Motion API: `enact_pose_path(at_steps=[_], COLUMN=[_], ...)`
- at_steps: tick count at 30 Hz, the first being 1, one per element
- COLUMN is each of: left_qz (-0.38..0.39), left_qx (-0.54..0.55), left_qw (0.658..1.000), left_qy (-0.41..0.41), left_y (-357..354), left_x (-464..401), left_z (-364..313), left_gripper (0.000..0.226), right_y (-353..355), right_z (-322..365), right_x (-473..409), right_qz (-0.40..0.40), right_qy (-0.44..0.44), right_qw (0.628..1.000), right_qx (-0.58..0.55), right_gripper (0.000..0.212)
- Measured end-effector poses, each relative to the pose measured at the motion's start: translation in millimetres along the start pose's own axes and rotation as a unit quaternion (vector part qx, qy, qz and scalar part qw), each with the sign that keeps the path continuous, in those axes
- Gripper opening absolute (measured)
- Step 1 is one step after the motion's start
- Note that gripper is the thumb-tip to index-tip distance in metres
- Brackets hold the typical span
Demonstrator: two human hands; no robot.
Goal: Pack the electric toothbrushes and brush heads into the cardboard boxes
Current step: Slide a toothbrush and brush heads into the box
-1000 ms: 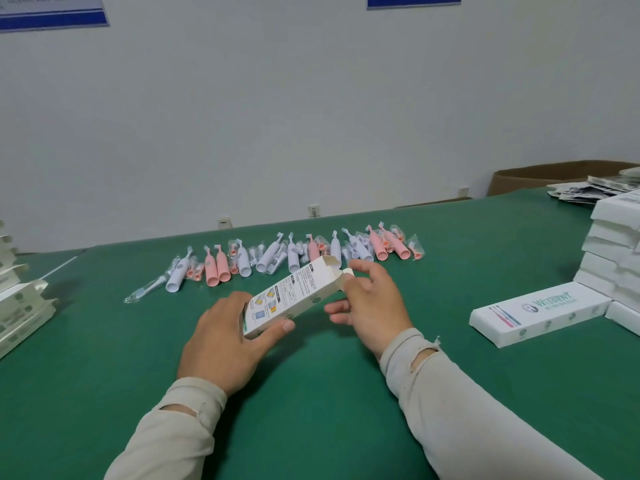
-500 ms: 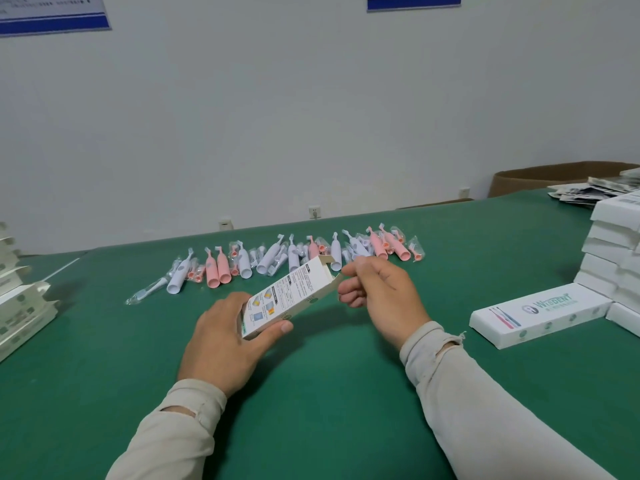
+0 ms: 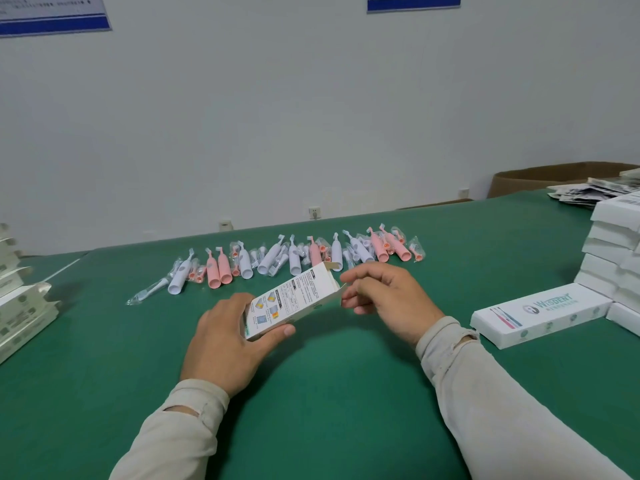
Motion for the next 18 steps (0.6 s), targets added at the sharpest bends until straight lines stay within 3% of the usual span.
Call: enact_pose_path(at_steps=[6,12,18], left_qz=[-0.004,0.017,0.030], left_qx=[-0.005,-0.012,-0.013], left_qw=[1.000,1.000,0.999], left_qy=[0.003,-0.005,-0.009], left_y=[1.3,-3.7,-5.0], left_x=[-0.6,-0.2,0.5], left_z=[1.4,2.3,-0.7], left_gripper=[0.068,0.068,0.074], right_y=[-1.3,-10.6,-13.9], right_z=[-5.3,-0.2,-2.9], right_x=[-1.7,1.5,3.3], right_qz=[0.017,0.104,0.146], right_qy=[0.010,0.028,0.013], right_qw=[1.000,0.994,0.989], right_qx=[0.005,0.033,0.008], right_gripper=[0.009,0.049,0.058])
Point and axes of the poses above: each hand's wrist, its own x-axis away from the middle knuckle, its own y-axis out of the back of the hand, z = x × y, the point moved 8 cm from there along -x, towards the middle knuckle, and after that the axes turned 5 degrees about x, right-handed, at the moved point
